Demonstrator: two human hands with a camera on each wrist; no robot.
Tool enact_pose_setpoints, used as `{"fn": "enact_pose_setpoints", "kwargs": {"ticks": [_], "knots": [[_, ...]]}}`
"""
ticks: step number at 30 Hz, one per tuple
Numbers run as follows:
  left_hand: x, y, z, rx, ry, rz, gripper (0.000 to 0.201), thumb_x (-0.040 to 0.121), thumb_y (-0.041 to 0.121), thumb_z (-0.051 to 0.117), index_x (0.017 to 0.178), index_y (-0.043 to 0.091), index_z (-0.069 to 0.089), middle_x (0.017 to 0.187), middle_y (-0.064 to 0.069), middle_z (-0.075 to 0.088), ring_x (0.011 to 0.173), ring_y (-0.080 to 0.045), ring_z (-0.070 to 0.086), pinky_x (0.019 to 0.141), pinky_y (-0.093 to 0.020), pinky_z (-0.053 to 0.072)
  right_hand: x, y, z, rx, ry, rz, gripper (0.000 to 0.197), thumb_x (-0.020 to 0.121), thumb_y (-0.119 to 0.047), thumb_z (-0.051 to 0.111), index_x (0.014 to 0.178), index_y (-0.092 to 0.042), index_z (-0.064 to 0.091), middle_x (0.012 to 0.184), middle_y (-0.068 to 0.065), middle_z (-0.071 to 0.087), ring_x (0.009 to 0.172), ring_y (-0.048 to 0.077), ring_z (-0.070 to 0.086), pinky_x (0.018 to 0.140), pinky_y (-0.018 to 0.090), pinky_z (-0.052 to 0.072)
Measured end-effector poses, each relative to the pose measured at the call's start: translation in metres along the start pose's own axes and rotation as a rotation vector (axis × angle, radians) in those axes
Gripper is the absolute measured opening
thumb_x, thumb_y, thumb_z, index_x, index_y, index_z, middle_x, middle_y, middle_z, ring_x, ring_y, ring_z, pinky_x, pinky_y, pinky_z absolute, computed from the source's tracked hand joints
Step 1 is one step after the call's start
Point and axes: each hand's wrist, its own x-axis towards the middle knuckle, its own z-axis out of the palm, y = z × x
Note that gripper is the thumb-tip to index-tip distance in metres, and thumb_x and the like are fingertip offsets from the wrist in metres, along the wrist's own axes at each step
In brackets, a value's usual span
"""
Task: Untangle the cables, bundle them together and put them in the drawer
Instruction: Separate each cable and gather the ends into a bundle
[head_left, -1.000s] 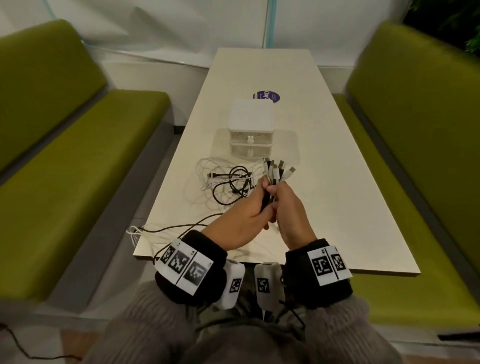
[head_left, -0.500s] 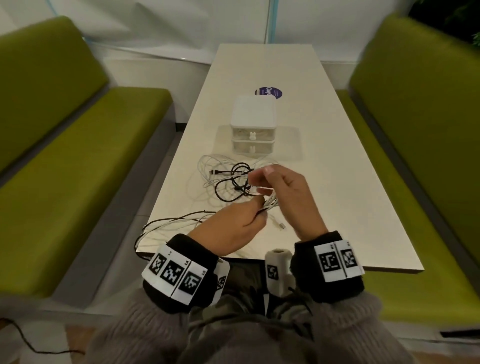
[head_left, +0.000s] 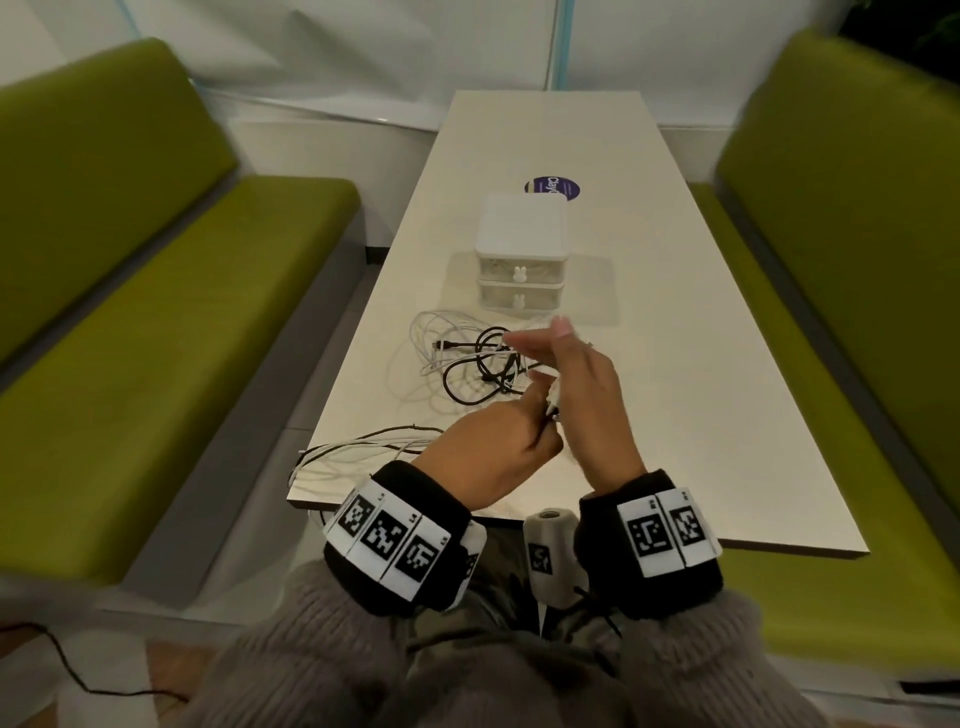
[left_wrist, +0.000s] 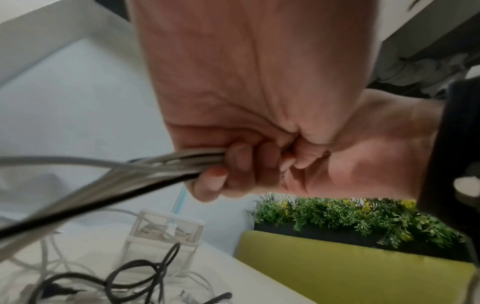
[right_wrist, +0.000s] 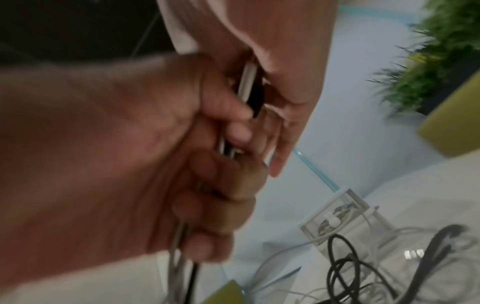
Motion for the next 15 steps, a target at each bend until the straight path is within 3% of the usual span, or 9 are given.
{"fn": "enact_pose_setpoints", "kwargs": {"ticks": [2,4,6,8,10,12,15], "knots": [[0.0,-0.003,0.001,0.007,0.012,-0.018,0.021,0.098,0.028,0.034,0.109,0.011,0.038,0.07,-0.002,0.051,0.066,-0.025,0.051,0.064,-0.039,0.041,0.002,-0.001,-0.008,0.074,0.022,0.013,0.052,0.098,-0.047,0.03,0.105,-0.016,0.07,0.109,-0.004,0.071,0.108,0.005,0.063,0.1,0.039,0.046],[0.001,-0.007,-0.003,-0.027,0.027,-0.045,0.018,0.098,0.026,0.034,0.103,0.01,0.038,0.071,-0.003,0.051,0.068,-0.026,0.051,0.065,-0.04,0.039,0.006,0.001,-0.025,0.166,0.007,0.041,0.05,0.089,-0.056,0.038,0.115,-0.022,0.064,0.117,-0.003,0.068,0.112,0.005,0.061,0.093,0.033,0.048],[0.003,-0.012,-0.009,-0.101,0.065,-0.04,0.027,0.097,0.032,0.033,0.11,0.008,0.039,0.079,-0.006,0.057,0.073,-0.026,0.055,0.068,-0.04,0.041,0.007,0.007,-0.036,0.201,-0.131,0.117,0.07,0.073,-0.063,0.061,0.128,-0.022,0.053,0.125,-0.002,0.063,0.114,0.006,0.06,0.092,0.03,0.05],[0.009,-0.013,-0.014,-0.133,0.085,-0.016,0.046,0.093,0.046,0.028,0.118,0.009,0.04,0.092,-0.008,0.063,0.082,-0.024,0.06,0.072,-0.039,0.046,0.003,0.016,-0.034,0.081,-0.35,0.189,0.084,0.063,-0.06,0.07,0.131,-0.015,0.051,0.125,0.0,0.063,0.115,0.009,0.06,0.1,0.031,0.049],[0.015,-0.013,-0.013,-0.126,0.063,0.008,0.042,0.093,0.043,0.03,0.116,0.01,0.043,0.096,-0.006,0.063,0.085,-0.022,0.061,0.075,-0.042,0.049,-0.002,0.021,-0.025,0.068,-0.437,0.249,0.063,0.077,-0.055,0.063,0.126,-0.015,0.058,0.124,0.001,0.065,0.116,0.009,0.06,0.102,0.03,0.047],[0.021,-0.011,-0.009,-0.133,0.035,0.031,0.026,0.097,0.029,0.035,0.108,0.01,0.048,0.092,-0.005,0.062,0.083,-0.018,0.061,0.076,-0.041,0.05,-0.002,0.021,-0.019,0.177,-0.367,0.285,0.049,0.092,-0.048,0.051,0.13,-0.017,0.057,0.127,0.0,0.064,0.119,0.008,0.058,0.101,0.027,0.047],[0.027,-0.007,-0.007,-0.153,0.027,0.032,0.019,0.098,0.02,0.035,0.103,0.007,0.048,0.089,-0.007,0.062,0.08,-0.019,0.06,0.072,-0.035,0.049,0.003,0.026,-0.018,0.131,-0.264,0.184,0.044,0.097,-0.045,0.043,0.122,-0.017,0.064,0.121,-0.001,0.068,0.118,0.01,0.059,0.102,0.029,0.046]]}}
